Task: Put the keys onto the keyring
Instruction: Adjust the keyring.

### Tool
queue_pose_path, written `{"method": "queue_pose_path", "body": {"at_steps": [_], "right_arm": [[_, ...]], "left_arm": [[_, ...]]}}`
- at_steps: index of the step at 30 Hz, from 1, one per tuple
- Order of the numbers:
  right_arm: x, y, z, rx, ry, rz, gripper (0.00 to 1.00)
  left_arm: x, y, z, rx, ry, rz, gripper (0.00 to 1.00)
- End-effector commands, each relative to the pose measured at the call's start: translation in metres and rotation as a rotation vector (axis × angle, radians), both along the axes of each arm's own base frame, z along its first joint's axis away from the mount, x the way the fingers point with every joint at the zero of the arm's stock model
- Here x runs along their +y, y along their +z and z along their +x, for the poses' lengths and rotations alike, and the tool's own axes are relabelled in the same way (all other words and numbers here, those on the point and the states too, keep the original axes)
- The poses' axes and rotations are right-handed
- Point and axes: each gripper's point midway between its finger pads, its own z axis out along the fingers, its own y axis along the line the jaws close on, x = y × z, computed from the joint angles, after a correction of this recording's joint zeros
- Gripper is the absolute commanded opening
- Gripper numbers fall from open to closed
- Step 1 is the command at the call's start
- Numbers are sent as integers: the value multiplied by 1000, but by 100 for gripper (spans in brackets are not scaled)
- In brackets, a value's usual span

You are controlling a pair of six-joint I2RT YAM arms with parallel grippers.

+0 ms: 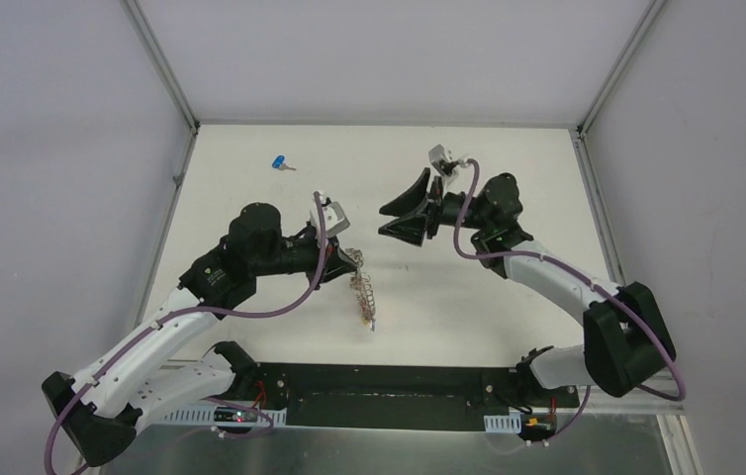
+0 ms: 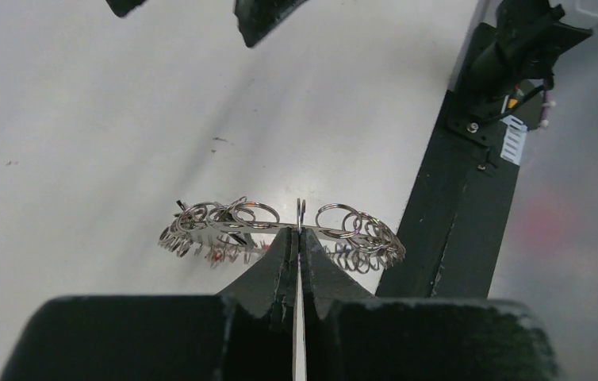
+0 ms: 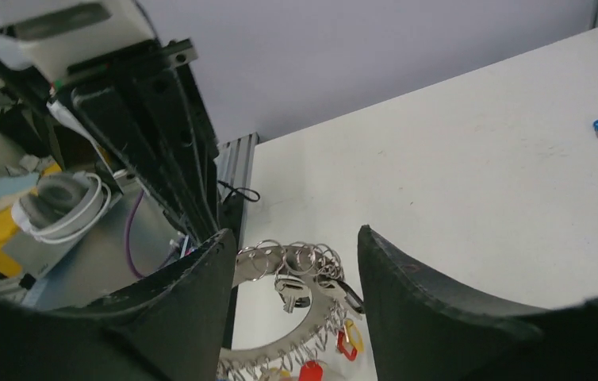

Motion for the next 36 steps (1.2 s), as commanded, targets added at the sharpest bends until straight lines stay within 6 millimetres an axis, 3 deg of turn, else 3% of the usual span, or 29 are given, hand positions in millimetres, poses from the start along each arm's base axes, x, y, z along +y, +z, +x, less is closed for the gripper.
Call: {"method": "queue_pose_path", "body": {"at_steps": [1,5,13,16,20,33,36], "right_arm": [[-12,14,-45,-215,97,8,56],[-7,7,-71,-247,129,-53,46],[8,-6,-100,-272,159,-93,48],[11,-9,-102,-273,153,-103,44],[14,-12,-99,-268,138,-118,28],[19,-1,-110,-288,160,-90,28],[19,3,-111,-296,159,-82,21]], "left_arm": [[-14,50,-17,-160,-141,-175,0],[-15,55,-22,-155,-159,-209,0],[-15,60,-29,-156,-172,-250,0],[-14,61,-30,-154,-171,-258,0],[-14,63,-32,-148,-172,-271,0],[-15,58,-34,-120,-178,-272,0],[-14,56,-34,-117,-176,-270,0]]}}
